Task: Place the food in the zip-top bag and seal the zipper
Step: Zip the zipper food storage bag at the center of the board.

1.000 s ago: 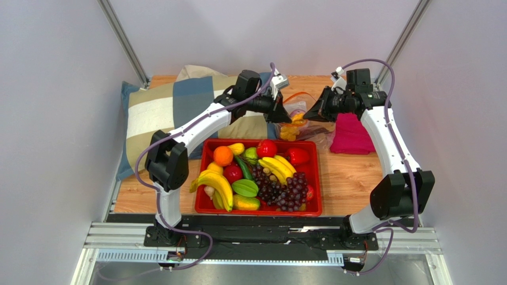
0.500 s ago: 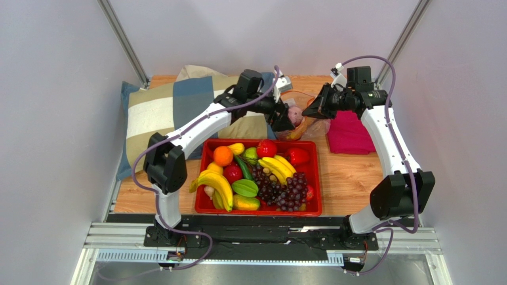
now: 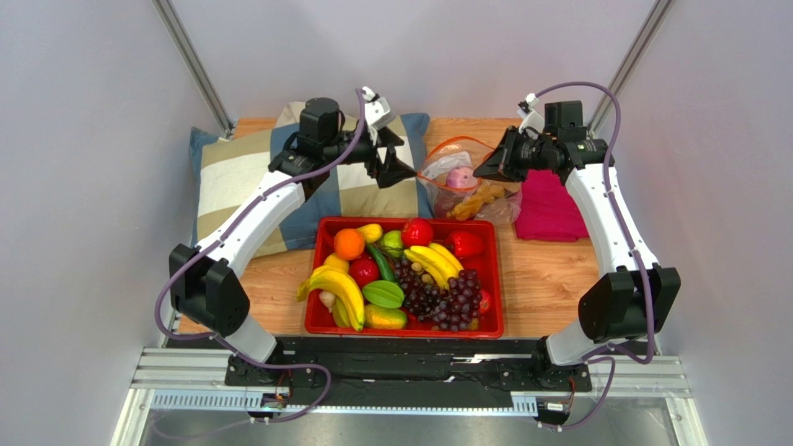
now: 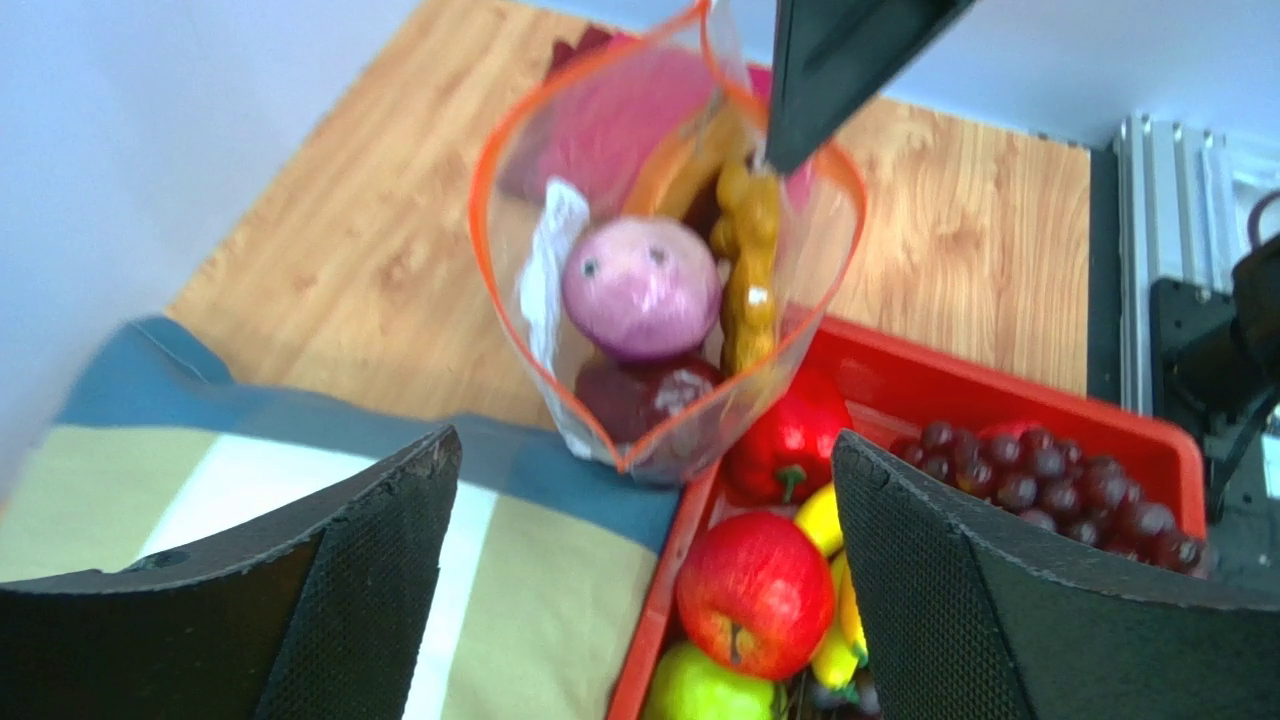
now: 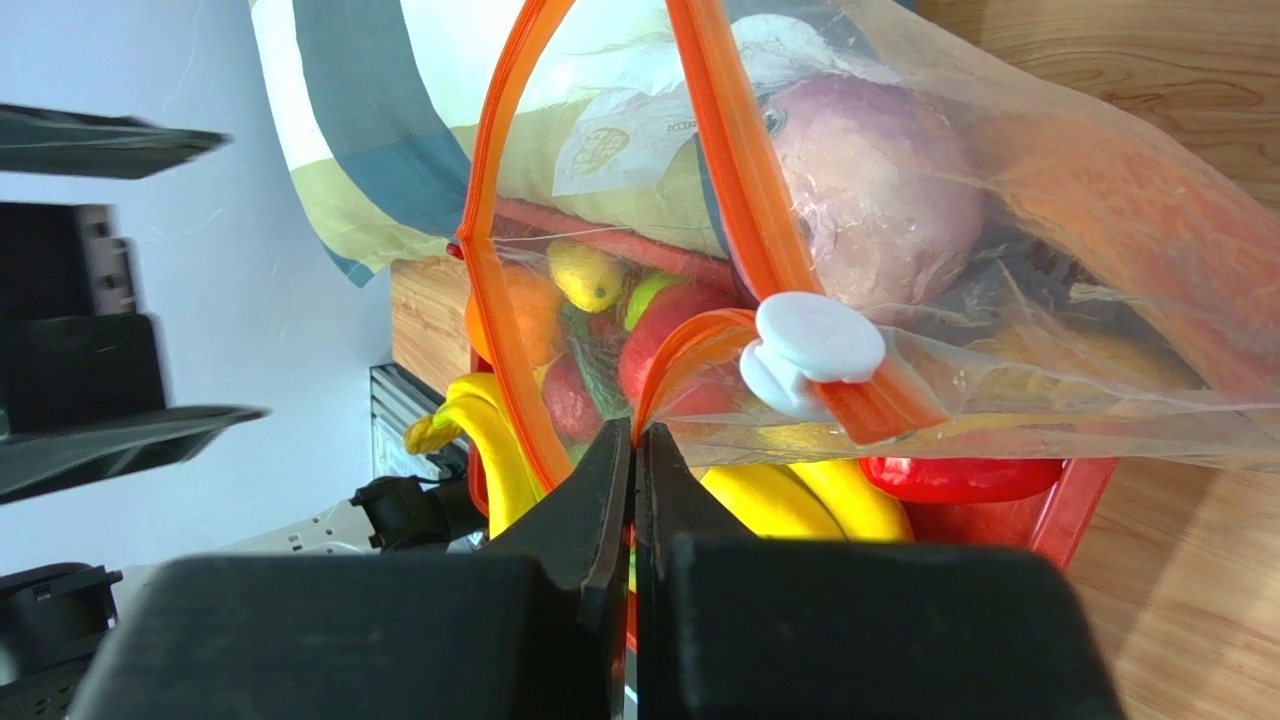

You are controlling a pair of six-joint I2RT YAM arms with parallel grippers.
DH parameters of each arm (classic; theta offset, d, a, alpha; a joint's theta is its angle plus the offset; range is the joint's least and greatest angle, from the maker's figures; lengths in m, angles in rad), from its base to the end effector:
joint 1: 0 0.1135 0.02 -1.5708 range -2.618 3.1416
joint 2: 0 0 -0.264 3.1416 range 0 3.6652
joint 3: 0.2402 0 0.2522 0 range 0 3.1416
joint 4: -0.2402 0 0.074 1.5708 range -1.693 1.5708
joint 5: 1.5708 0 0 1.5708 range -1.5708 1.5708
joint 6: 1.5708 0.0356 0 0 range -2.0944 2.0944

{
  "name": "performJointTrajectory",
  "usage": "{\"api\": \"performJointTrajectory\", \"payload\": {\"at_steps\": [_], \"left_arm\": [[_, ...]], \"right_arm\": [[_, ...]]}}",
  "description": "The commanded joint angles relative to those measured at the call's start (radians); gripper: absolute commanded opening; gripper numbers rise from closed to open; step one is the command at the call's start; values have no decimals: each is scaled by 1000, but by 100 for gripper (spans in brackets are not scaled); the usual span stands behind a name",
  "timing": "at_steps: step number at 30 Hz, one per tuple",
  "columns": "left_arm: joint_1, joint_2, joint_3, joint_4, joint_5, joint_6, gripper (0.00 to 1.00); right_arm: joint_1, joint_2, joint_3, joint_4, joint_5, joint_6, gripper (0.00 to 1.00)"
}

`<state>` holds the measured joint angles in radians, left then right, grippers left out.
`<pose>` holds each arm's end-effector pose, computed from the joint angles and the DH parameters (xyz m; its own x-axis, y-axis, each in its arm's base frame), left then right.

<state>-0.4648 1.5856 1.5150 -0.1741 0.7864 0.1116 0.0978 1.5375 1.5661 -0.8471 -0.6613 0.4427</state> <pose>0.3183 -0.1878 0.3960 -0.1116 0.1440 -0.9833 0.9488 0.3095 -0.0624 0.3204 0.0534 0.3698 -0.8685 0.2545 -0.4254 -0.1357 0.7032 0.6979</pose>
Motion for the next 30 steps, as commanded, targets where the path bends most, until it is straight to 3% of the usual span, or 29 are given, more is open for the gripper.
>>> {"api": "performJointTrajectory", "payload": {"at_steps": [1,4,7,14,16,18,27,30], "left_arm": [[2,-9,-73,137,122,103,96],[-21,59,51,4,168,207,97],[-41,85,97,8,160,226,96],[-205,111,146,-68,51,353,77],[-227,122,123,-85,22,399,85],[-241,129,113,-113,-4,470,86],[-253,192,119,-88,-85,516,66],[-252,195,114,-97,-98,523,54]], "right_arm": [[5,12,45,51,-35,-22,0],[8,16,46,60,-43,-16,0],[11,19,54,62,-23,-7,0],[22,4,54,68,-3,33,0],[23,-2,49,71,-6,36,0],[26,-4,48,71,-11,34,0],[60,-34,26,95,-26,4,0],[69,-40,26,98,-34,-7,0]]}}
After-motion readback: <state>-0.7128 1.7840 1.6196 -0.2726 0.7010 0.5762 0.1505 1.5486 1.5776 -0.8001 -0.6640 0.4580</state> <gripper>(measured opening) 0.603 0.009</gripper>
